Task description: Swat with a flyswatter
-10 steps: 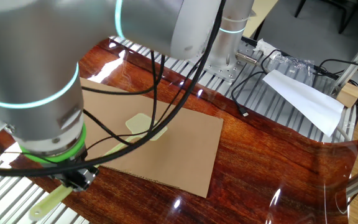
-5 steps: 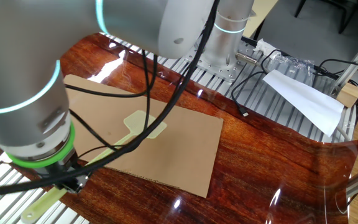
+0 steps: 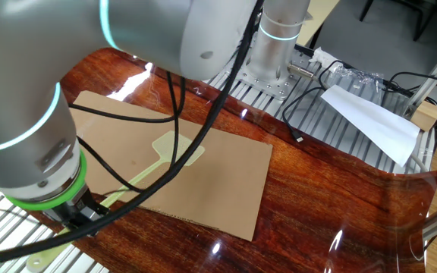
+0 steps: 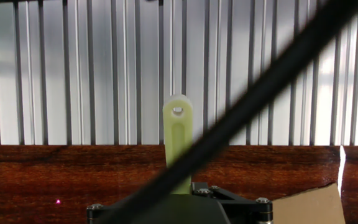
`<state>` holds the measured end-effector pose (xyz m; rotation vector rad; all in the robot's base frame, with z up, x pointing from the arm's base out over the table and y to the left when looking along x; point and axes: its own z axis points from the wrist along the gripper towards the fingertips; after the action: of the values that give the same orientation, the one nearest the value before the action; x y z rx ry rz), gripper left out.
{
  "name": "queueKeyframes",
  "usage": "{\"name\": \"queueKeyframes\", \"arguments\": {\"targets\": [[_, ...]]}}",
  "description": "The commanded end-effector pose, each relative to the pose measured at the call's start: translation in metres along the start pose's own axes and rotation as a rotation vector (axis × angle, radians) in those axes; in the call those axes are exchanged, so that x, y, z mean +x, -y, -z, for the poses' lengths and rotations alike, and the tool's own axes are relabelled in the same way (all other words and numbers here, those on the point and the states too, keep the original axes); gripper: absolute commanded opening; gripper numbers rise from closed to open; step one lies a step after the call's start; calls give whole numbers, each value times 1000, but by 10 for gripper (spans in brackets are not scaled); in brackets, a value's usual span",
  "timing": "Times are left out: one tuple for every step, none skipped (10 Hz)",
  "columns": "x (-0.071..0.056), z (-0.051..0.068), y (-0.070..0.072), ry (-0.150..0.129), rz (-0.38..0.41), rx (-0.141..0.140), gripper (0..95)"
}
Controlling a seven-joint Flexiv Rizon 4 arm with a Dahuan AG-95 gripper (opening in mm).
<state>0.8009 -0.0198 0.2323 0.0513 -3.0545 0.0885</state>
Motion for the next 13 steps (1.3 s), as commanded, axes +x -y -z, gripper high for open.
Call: {"name": "queueKeyframes", "arguments": {"targets": [[1,-2,0,-1,-3,5,0],[1,-4,0,-2,-4,4,0],[1,-4,0,1,-6,3,0],[1,-4,0,2,-6,3,0],[1,-4,0,11,-6,3,0],[1,-4,0,20,-6,3,0],[1,-4,0,31,-6,4,0],[1,-4,0,36,-7,4,0],[1,-4,0,42,-8,4,0],[1,-4,0,42,-14,4,0],[1,-4,0,43,-16,4,0],[1,-4,0,48,-21,4,0],[1,-4,0,57,-22,5,0]]}}
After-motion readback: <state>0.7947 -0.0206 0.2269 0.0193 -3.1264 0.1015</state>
